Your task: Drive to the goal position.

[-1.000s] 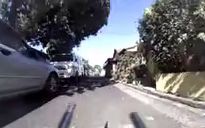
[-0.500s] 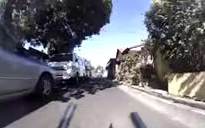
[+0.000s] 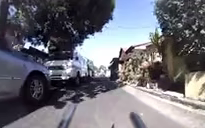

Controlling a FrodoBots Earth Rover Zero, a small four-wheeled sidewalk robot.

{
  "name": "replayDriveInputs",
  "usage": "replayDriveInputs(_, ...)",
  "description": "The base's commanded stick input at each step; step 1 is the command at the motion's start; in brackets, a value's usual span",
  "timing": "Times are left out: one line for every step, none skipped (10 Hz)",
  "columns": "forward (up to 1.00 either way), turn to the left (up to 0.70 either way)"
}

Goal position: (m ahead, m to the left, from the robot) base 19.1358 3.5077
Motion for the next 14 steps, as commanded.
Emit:
replayDriveInputs(1.0,0.0)
replayDriveInputs(1.0,0.0)
replayDriveInputs(1.0,0.02)
replayDriveInputs(1.0,0.03)
replayDriveInputs(1.0,0.04)
replayDriveInputs(1.0,-0.03)
replayDriveInputs(1.0,-0.24)
replayDriveInputs(1.0,-0.27)
replayDriveInputs(1.0,-0.4)
replayDriveInputs(1.0,-0.4)
replayDriveInputs(1.0,-0.33)
replayDriveInputs(1.0,-0.27)
replayDriveInputs(1.0,-0.26)
replayDriveInputs(1.0,0.0)
